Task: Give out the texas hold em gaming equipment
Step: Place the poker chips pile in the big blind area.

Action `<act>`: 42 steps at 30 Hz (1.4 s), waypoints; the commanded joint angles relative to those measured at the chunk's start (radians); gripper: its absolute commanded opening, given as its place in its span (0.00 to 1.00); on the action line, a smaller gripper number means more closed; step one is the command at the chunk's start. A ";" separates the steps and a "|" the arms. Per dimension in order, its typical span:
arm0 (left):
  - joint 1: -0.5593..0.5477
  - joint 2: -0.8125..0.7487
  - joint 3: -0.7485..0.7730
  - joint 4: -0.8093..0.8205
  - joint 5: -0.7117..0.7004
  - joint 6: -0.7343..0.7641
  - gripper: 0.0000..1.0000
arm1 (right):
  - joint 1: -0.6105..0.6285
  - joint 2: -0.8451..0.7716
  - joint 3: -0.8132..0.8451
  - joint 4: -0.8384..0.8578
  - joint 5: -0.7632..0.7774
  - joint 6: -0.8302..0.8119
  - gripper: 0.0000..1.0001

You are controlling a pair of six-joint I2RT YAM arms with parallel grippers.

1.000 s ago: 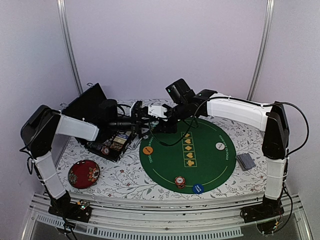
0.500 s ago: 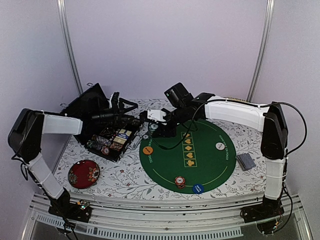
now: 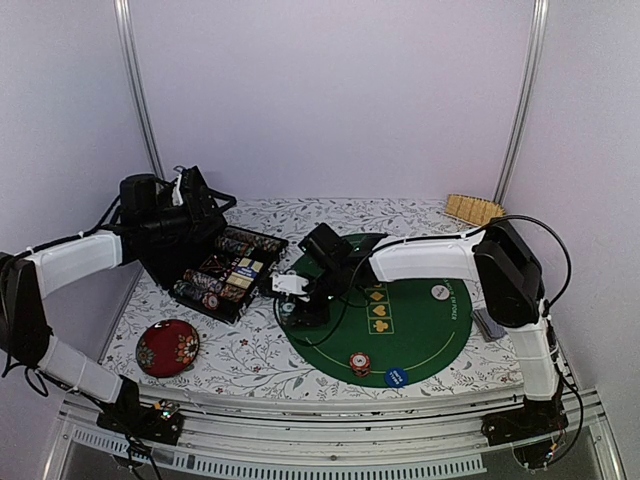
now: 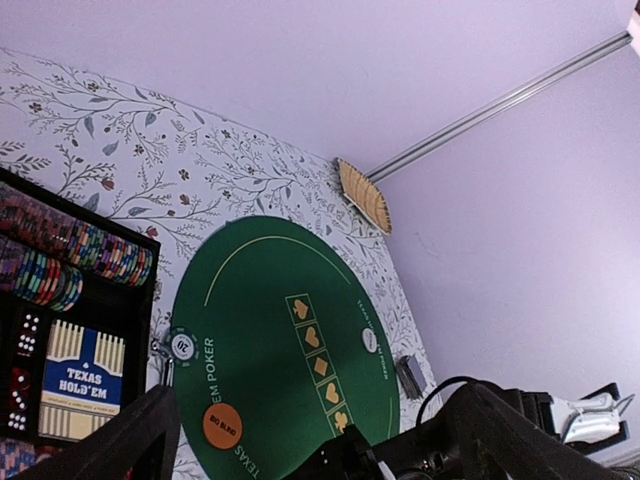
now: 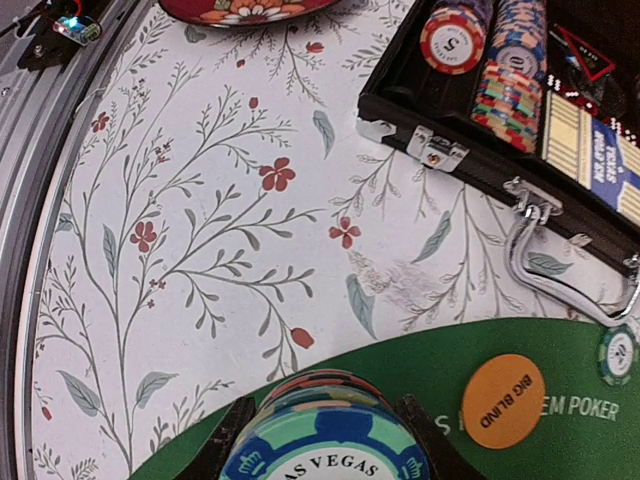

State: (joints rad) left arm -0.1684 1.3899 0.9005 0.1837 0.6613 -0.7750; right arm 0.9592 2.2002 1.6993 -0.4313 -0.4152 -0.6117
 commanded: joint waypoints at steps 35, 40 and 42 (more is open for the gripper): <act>0.042 -0.057 0.000 -0.161 -0.061 0.122 0.98 | 0.004 0.135 -0.043 0.112 0.110 0.075 0.16; 0.045 -0.057 0.000 -0.163 -0.062 0.123 0.98 | 0.004 0.139 -0.039 0.104 0.132 0.084 0.37; 0.047 -0.060 0.000 -0.165 -0.064 0.122 0.98 | 0.002 0.139 -0.044 0.102 0.140 0.084 0.40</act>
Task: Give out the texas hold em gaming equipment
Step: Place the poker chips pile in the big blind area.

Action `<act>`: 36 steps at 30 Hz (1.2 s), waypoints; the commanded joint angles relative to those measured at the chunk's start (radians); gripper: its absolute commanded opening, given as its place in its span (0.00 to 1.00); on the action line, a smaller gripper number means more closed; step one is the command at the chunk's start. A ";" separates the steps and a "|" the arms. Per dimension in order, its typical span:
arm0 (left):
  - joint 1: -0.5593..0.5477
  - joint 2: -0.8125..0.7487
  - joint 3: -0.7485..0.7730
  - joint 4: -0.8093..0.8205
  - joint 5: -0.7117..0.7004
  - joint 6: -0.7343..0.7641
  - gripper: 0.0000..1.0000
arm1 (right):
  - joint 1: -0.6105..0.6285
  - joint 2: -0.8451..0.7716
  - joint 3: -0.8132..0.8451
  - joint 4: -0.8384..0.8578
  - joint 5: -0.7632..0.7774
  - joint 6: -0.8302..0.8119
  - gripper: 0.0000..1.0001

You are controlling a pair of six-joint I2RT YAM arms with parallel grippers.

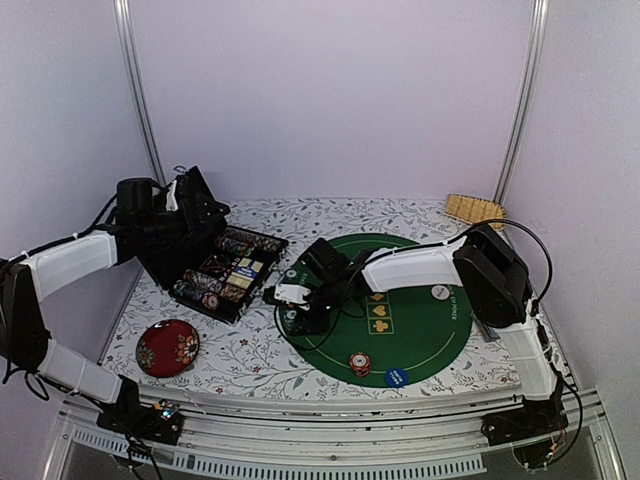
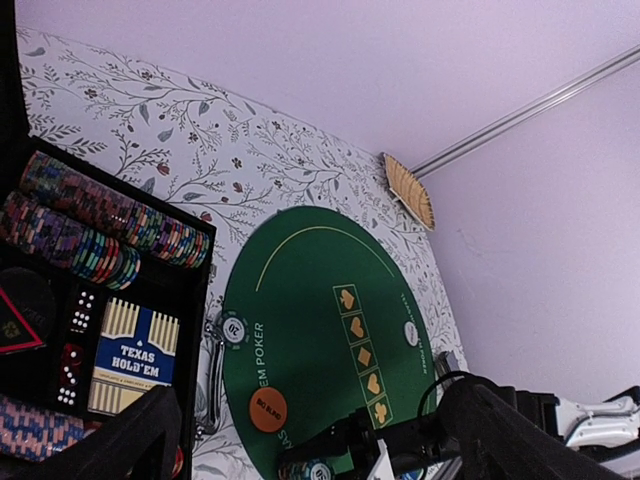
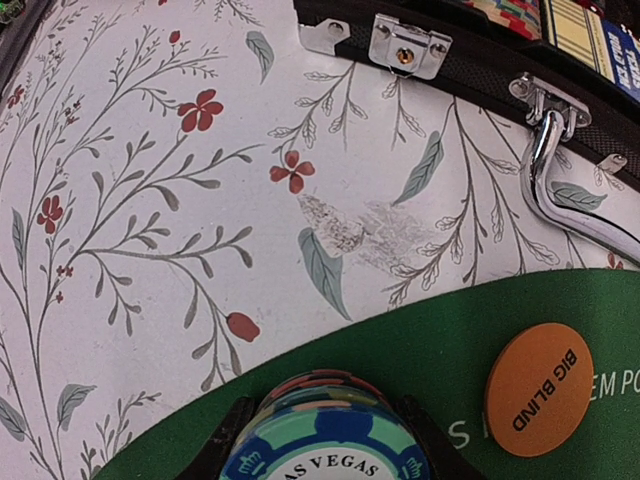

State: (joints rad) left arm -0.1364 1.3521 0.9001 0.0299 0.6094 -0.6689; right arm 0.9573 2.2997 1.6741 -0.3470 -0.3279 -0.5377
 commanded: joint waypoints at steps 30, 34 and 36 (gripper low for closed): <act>0.033 -0.049 -0.002 -0.030 -0.018 0.039 0.98 | 0.019 -0.031 0.047 -0.017 0.023 0.012 0.99; 0.033 -0.053 0.009 -0.053 -0.032 0.065 0.98 | 0.035 -0.112 0.067 -0.008 -0.007 0.012 0.99; 0.033 -0.053 0.017 -0.070 -0.042 0.080 0.98 | 0.037 -0.166 0.066 0.017 -0.045 0.019 0.99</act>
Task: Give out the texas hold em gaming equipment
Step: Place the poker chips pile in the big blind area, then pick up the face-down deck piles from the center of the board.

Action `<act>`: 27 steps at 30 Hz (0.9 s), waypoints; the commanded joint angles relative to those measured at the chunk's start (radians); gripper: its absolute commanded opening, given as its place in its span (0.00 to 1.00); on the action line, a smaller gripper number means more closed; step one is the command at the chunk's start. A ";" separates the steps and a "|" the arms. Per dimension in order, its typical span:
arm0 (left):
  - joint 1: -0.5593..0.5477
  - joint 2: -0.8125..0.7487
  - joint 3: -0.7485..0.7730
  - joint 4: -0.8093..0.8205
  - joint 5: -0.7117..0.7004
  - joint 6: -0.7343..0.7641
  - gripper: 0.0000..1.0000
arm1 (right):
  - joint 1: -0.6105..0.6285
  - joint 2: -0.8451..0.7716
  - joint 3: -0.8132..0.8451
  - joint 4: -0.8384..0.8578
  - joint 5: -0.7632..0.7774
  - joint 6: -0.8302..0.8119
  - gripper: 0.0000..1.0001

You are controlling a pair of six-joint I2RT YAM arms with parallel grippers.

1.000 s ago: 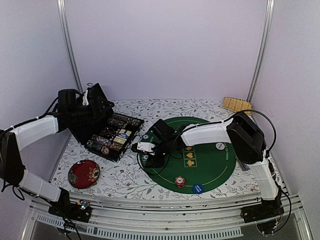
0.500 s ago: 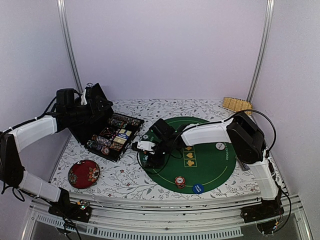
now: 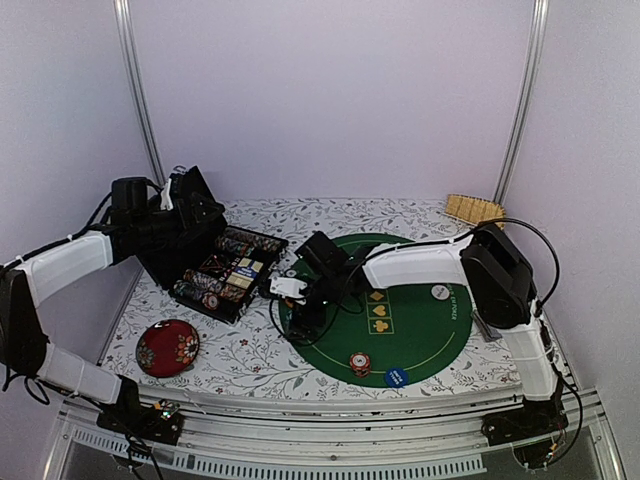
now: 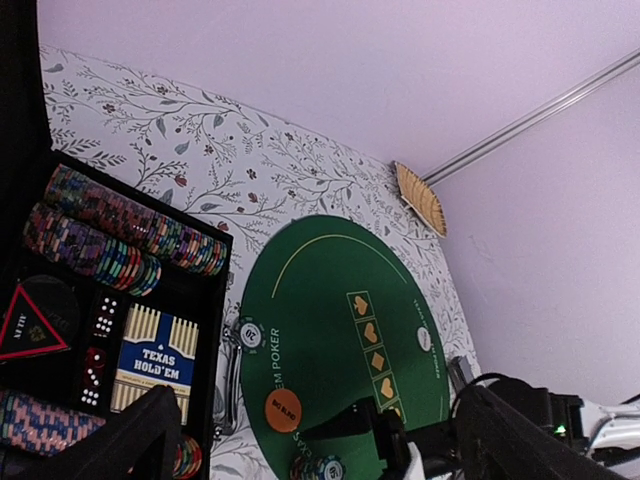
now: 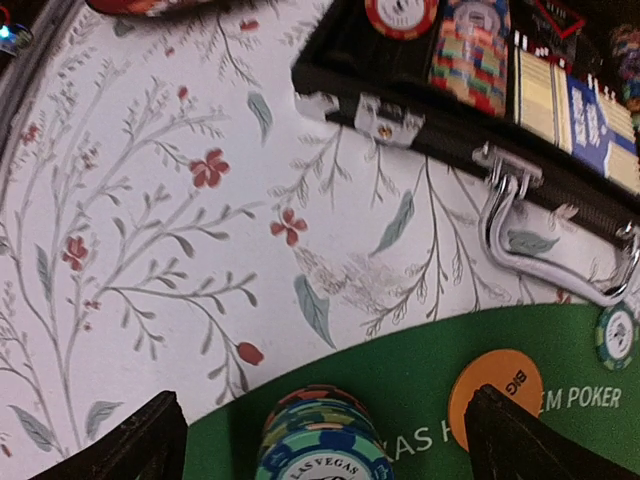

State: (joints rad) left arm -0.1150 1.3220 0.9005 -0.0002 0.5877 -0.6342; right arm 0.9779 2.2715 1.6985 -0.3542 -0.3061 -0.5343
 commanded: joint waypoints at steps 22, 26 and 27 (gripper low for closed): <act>-0.030 0.036 0.232 -0.324 -0.182 0.282 0.98 | -0.425 -0.730 -0.359 -0.215 0.359 0.697 0.99; -0.047 0.072 0.250 -0.319 -0.170 0.299 0.98 | -0.506 -0.825 -0.448 -0.373 0.416 0.653 0.99; -0.052 0.080 0.247 -0.312 -0.165 0.301 0.98 | -0.534 -0.833 -0.452 -0.416 0.444 0.635 0.99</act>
State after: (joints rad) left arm -0.1444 1.3647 1.1294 -0.2932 0.4221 -0.3725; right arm 0.4889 1.5249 1.2732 -0.5632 0.0479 0.0845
